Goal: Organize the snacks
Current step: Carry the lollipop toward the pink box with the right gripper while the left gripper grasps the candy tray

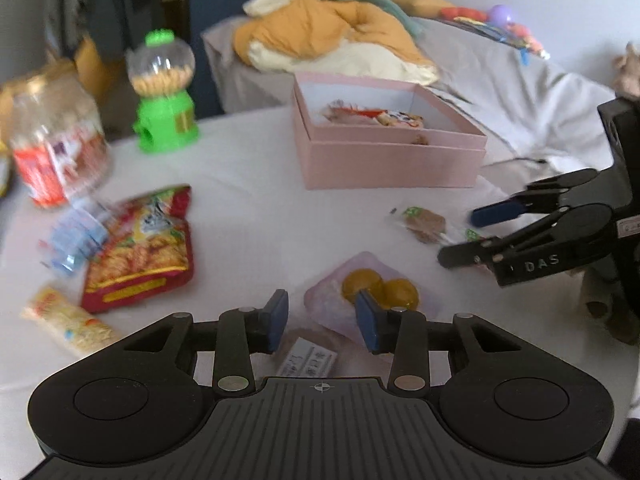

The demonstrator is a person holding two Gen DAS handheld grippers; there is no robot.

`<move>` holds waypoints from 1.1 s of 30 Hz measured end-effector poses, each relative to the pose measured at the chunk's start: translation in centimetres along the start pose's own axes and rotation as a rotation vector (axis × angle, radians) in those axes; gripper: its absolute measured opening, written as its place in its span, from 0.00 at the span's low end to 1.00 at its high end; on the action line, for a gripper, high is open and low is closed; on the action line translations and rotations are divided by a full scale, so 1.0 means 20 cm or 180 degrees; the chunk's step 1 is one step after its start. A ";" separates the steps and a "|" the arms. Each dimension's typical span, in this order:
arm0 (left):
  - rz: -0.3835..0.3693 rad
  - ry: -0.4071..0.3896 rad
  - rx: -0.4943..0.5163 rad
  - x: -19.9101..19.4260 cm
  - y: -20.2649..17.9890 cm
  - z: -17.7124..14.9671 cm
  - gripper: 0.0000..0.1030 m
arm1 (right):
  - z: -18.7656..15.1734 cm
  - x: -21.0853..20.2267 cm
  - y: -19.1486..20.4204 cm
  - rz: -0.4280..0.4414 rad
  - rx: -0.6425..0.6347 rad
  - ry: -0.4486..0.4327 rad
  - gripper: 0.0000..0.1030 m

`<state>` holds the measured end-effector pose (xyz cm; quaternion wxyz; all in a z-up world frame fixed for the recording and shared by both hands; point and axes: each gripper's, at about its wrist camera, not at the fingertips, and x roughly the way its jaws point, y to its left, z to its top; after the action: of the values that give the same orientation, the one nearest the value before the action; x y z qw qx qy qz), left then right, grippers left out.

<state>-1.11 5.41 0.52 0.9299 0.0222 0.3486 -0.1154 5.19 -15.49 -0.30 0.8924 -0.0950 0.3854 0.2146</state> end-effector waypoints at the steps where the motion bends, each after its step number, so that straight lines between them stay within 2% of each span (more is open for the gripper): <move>1: 0.0041 -0.0041 0.0027 -0.01 -0.04 -0.01 0.41 | -0.02 -0.01 -0.01 -0.0012 0.0046 -0.0019 0.71; 2: 0.0023 -0.0045 0.0025 -0.01 -0.08 -0.02 0.41 | -0.05 -0.02 -0.02 -0.0040 0.0104 -0.0056 0.83; 4: -0.0101 0.0043 -0.0010 0.01 -0.14 -0.04 0.41 | -0.09 0.00 -0.05 -0.0177 0.0253 -0.0142 0.86; 9: 0.0089 0.0137 0.0267 0.11 -0.30 -0.02 0.44 | -0.12 -0.04 -0.14 -0.0235 0.0579 -0.0308 0.86; 15: -0.0096 0.0173 -0.0021 0.16 -0.32 0.05 0.45 | -0.14 -0.05 -0.20 -0.0085 0.0789 -0.0358 0.87; 17: -0.0070 0.0134 -0.0104 0.16 -0.32 0.06 0.45 | -0.14 -0.05 -0.20 -0.0085 0.0815 -0.0369 0.87; 23: 0.0043 0.0070 -0.0054 0.22 -0.38 0.12 0.44 | -0.14 -0.06 -0.23 -0.0052 0.0939 -0.0399 0.87; 26: 0.0181 0.0204 0.0125 0.28 -0.43 0.12 0.56 | -0.15 -0.07 -0.26 -0.0038 0.1045 -0.0421 0.87; 28: 0.0211 0.0146 0.0168 0.29 -0.44 0.11 0.56 | -0.15 -0.07 -0.28 0.0019 0.1113 -0.0444 0.87; 33: 0.0149 0.0134 0.0086 0.28 -0.41 0.11 0.55 | -0.17 -0.08 -0.31 0.0112 0.1248 -0.0510 0.87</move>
<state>2.51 -4.00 -1.22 0.9244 0.0454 0.3658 -0.0978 4.87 -22.68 -1.46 0.9177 0.1046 0.3492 0.1579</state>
